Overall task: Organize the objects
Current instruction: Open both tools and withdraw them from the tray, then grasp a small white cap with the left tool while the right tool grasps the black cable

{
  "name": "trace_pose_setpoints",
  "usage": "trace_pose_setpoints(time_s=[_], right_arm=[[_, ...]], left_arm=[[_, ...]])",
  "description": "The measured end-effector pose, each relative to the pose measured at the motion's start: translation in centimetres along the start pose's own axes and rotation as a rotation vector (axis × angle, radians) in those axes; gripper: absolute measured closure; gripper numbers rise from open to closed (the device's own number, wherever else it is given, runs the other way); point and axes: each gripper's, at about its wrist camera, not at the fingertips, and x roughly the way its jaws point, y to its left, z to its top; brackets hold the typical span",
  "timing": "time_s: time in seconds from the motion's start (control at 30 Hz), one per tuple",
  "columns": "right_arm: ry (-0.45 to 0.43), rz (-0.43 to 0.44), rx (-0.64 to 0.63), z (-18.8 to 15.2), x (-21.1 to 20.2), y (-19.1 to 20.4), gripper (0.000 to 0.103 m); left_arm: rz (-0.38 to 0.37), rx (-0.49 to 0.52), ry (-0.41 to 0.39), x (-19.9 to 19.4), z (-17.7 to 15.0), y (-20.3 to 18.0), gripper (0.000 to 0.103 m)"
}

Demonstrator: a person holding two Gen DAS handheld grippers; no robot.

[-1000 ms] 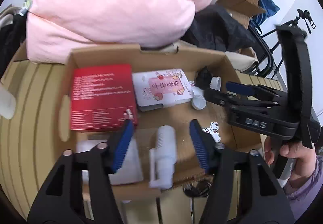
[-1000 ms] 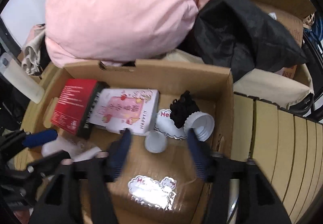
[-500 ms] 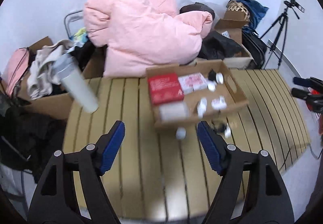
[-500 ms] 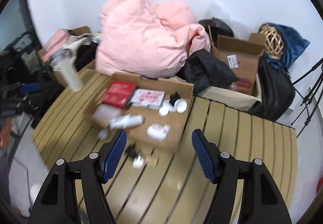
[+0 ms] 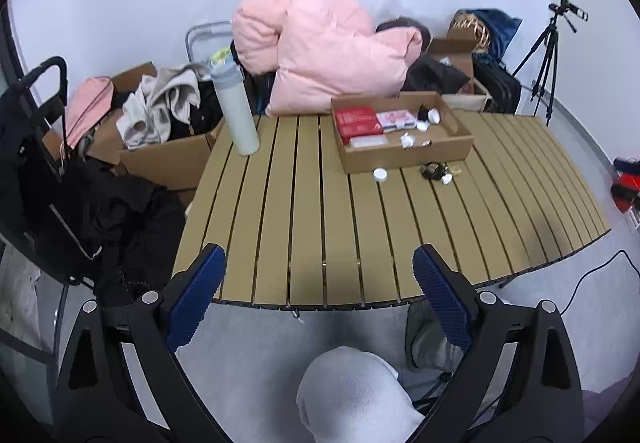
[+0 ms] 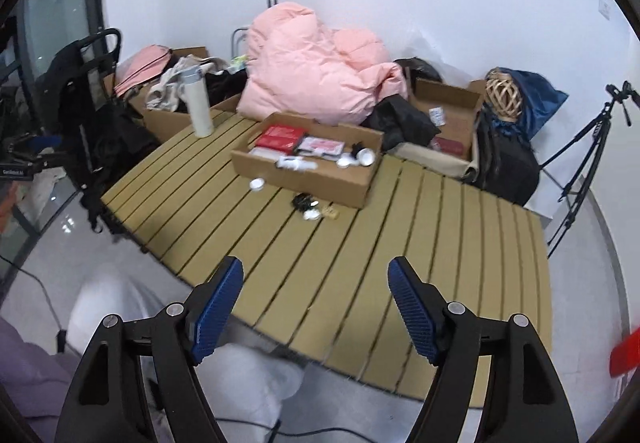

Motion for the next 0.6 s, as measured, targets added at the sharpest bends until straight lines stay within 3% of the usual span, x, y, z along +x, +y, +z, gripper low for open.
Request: trace_pose_setpoints(time_s=[0.13, 0.27, 0.33, 0.53, 0.6], right_arm=[[0.015, 0.028, -0.029, -1.1, -0.4, 1.8, 0.024], [-0.078, 0.018, -0.049, -1.8, -1.7, 3.1, 0.024], [-0.109, 0.011, -0.020, -2.0, -0.8, 2.8, 0.023], [-0.025, 0.069, 0.078, -2.9, 7.1, 0.5, 0.023], [0.009, 0.043, 0.095, -2.8, 10.4, -0.2, 0.023]], left_arm=[[-0.023, 0.011, -0.020, -1.1, -0.6, -0.7, 0.010], [-0.057, 0.034, -0.047, -0.3, -1.2, -1.9, 0.010], [-0.063, 0.032, -0.037, 2.3, -1.3, -2.7, 0.010], [-0.103, -0.049, -0.039, 11.2, 0.8, -3.7, 0.010], [-0.110, -0.065, -0.049, 14.2, 1.7, -4.3, 0.012]])
